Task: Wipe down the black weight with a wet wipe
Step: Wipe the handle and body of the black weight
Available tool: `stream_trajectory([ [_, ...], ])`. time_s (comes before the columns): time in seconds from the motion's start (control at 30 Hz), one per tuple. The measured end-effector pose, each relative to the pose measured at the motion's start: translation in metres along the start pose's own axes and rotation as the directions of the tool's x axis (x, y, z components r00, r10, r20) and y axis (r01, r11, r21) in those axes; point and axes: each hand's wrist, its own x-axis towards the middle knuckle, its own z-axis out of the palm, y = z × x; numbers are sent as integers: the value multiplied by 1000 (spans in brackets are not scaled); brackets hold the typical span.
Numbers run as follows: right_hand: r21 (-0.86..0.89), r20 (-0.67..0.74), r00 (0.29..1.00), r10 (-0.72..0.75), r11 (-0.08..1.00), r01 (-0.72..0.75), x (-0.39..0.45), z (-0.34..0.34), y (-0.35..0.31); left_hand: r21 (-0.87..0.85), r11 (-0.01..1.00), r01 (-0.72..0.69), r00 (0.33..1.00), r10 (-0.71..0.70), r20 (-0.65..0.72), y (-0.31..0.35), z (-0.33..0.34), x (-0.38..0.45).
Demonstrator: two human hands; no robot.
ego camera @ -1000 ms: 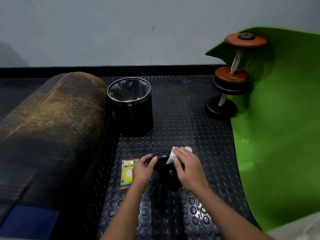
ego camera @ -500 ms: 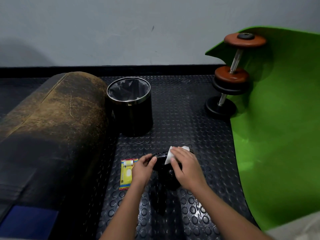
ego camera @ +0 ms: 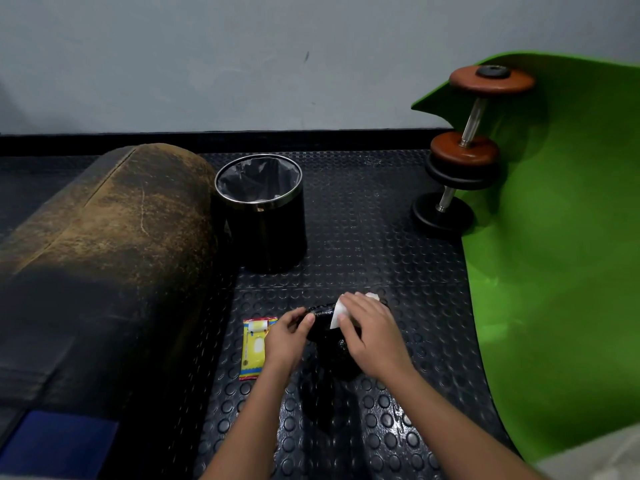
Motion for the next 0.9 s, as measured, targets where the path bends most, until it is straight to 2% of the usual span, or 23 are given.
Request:
stream_trajectory([
  [0.1,57,-94,995,21,998,-15,-9,-2,14,4,1000,1,1000,-1,-3,-1,0,0],
  [0.17,110,-119,982,147,985,-134,-7,-1,18,7,1000,2,1000,-2,-1,-1,0,0],
  [0.27,116,-67,947,316,945,-307,6,1,11,14,1000,1,1000,-1,1,-2,-1,1],
  [0.33,48,-40,951,305,952,-303,14,2,3,19,1000,1,1000,-1,0,-3,-1,2],
  [0.43,-46,20,990,138,989,-137,14,3,-5,6,1000,4,1000,-4,4,-3,0,3],
  [0.5,-20,20,999,33,999,-33,7,3,-4,9,1000,3,1000,-3,3,-2,0,3],
  [0.57,22,-36,999,-11,1000,12,-1,1,2,5,1000,6,1000,-6,2,-3,0,3],
  [0.67,65,-133,989,63,996,-55,-6,-1,14,6,1000,10,1000,-10,2,-5,0,4],
  [0.8,113,-75,951,301,950,-291,8,0,13,7,1000,6,1000,-6,2,-5,0,4],
  [0.9,11,-30,972,233,973,-232,16,2,3,10,1000,5,1000,-5,-2,-4,0,4],
])
